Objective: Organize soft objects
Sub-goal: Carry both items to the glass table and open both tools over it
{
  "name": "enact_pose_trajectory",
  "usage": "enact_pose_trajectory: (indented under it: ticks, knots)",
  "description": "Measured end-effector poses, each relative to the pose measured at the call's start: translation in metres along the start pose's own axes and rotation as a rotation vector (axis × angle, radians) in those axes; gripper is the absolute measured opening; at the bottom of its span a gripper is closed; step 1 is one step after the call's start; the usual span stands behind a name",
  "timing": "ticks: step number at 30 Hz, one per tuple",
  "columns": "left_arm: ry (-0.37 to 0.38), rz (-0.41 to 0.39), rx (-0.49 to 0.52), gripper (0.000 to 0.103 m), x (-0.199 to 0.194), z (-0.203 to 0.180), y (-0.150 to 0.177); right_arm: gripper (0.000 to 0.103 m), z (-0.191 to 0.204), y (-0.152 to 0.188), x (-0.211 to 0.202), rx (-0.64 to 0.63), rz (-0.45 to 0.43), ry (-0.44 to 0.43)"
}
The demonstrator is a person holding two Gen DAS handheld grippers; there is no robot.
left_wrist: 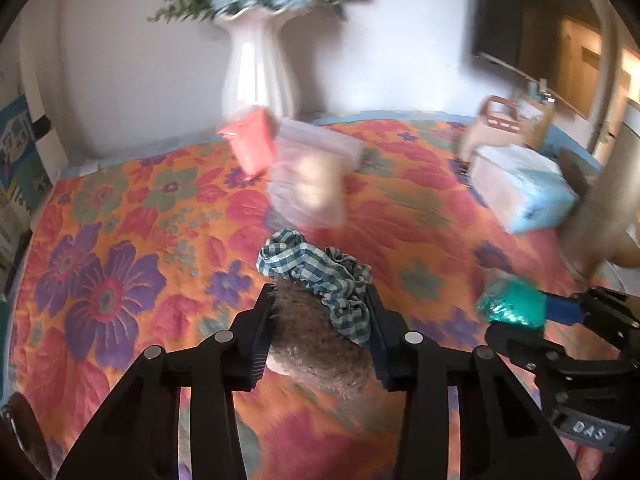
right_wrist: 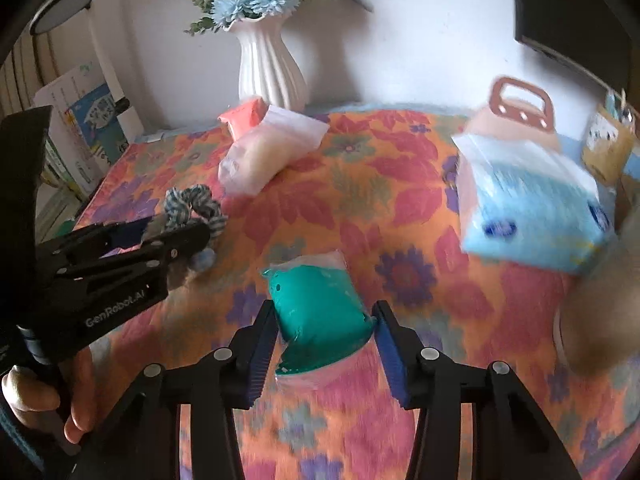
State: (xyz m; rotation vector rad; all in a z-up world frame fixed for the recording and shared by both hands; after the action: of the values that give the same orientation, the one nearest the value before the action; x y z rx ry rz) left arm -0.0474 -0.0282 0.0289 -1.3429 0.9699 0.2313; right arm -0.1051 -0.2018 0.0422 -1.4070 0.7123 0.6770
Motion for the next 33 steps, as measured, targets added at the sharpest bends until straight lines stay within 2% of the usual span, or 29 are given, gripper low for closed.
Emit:
enact_pose_trajectory:
  ticks: [4,8,13,19,23,26,29,33]
  knots:
    - [0.043,-0.014,0.038,0.039,-0.018,-0.019,0.011,0.047,-0.021,0.027,-0.014,0.03,0.027,0.01]
    - [0.1,-0.032,0.048,0.039,-0.034,-0.04,0.014,0.047,-0.049,0.052,-0.043,0.07,0.008,0.006]
    - [0.127,-0.069,0.111,0.039,-0.051,-0.09,0.015,0.047,-0.093,0.065,-0.087,0.095,-0.044,0.077]
    - [0.306,-0.059,0.169,0.039,-0.064,-0.157,0.015,0.047,-0.157,0.072,-0.136,0.13,-0.045,0.062]
    - [0.405,-0.037,0.219,0.039,-0.067,-0.204,0.01,0.047,-0.198,0.08,-0.17,0.203,-0.09,0.058]
    - [0.474,-0.037,0.259,0.039,-0.071,-0.235,0.005,0.047,-0.226,0.08,-0.187,0.247,-0.128,0.105]
    - [0.528,-0.042,0.3,0.039,-0.074,-0.266,-0.002,0.047,-0.249,0.082,-0.197,0.287,-0.153,0.132]
    - [0.558,-0.07,0.349,0.039,-0.075,-0.303,-0.016,0.047,-0.281,0.078,-0.201,0.357,-0.175,0.155]
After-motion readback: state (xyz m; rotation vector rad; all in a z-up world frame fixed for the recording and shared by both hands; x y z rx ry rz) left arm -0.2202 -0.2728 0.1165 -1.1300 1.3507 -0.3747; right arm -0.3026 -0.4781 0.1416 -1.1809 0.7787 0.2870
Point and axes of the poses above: each gripper's, at about its wrist camera, not at the fingertips, and x roughly the way its jaws point, z to its left, y to its underside, the point moved 1 cm from there along x, roughly the way its jaws point, and after that the axes turned 6 degrees about y, right-handed, at the moved point
